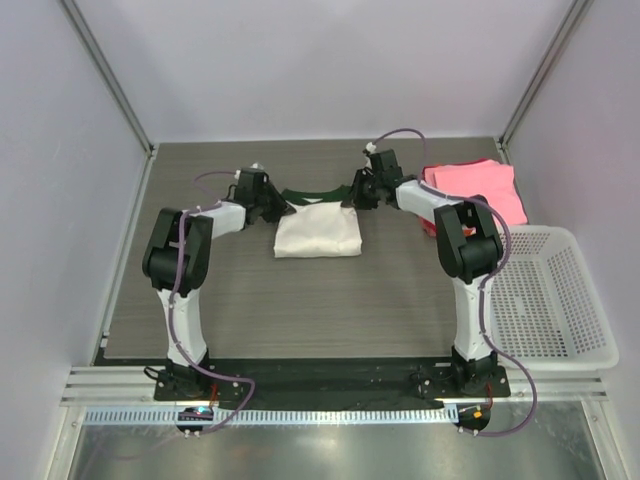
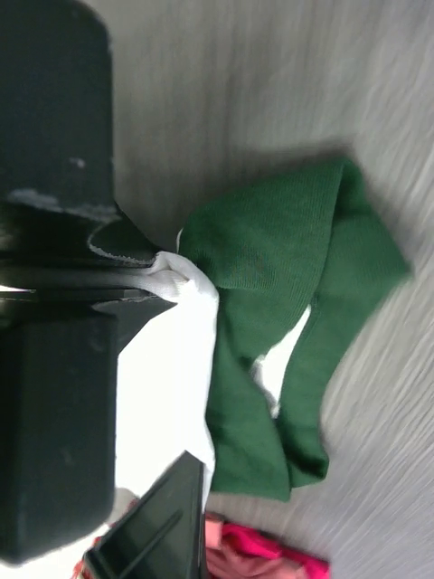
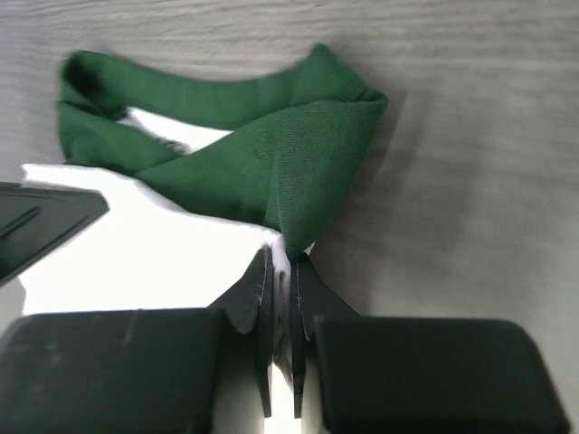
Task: Fold and stack the t-shirts
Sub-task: Neatly place the folded tshirt to the corner
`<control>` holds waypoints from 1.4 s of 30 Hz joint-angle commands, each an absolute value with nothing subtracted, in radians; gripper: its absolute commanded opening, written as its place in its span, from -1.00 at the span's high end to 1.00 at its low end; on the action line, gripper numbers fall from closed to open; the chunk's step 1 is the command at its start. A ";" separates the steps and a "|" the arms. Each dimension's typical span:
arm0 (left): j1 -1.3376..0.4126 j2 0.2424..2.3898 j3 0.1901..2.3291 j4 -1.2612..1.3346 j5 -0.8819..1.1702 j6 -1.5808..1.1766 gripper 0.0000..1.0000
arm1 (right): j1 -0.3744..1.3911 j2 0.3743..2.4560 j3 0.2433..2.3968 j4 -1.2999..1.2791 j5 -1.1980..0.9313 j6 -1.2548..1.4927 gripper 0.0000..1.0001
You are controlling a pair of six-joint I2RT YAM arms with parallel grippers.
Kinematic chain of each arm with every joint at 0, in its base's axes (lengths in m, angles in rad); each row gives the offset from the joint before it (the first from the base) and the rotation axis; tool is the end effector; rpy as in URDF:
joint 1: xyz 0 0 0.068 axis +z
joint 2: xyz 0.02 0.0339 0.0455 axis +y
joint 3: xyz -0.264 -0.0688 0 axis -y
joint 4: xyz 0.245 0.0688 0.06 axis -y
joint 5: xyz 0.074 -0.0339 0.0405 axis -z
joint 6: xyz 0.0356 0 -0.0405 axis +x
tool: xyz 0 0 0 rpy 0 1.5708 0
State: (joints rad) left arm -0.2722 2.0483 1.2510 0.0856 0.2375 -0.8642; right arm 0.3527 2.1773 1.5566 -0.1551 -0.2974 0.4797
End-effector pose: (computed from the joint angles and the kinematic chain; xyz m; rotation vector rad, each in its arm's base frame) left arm 0.4193 -0.1257 0.1437 -0.5764 2.3413 -0.8356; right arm 0.4485 0.1762 0.1611 0.0017 2.4314 0.7444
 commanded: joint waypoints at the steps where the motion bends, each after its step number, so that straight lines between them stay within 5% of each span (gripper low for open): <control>1: -0.328 1.863 1.227 0.141 0.189 -0.856 1.00 | 0.357 1.933 1.528 -0.138 -0.262 0.465 0.98; 11: -0.618 1.706 1.390 0.150 0.066 -0.930 1.00 | 0.154 1.541 1.558 -0.504 -0.025 0.518 0.97; 21: -0.834 1.916 1.659 0.357 0.009 -0.998 1.00 | -0.197 1.385 1.618 -0.672 0.046 0.476 0.98; 40: -0.920 2.681 2.503 0.365 -0.145 -1.109 1.00 | -0.443 1.650 1.709 -0.586 -0.063 0.529 0.98; 42: -0.916 2.799 2.620 0.368 -0.252 -1.108 0.76 | -0.443 1.766 1.751 -0.534 -0.115 0.558 0.95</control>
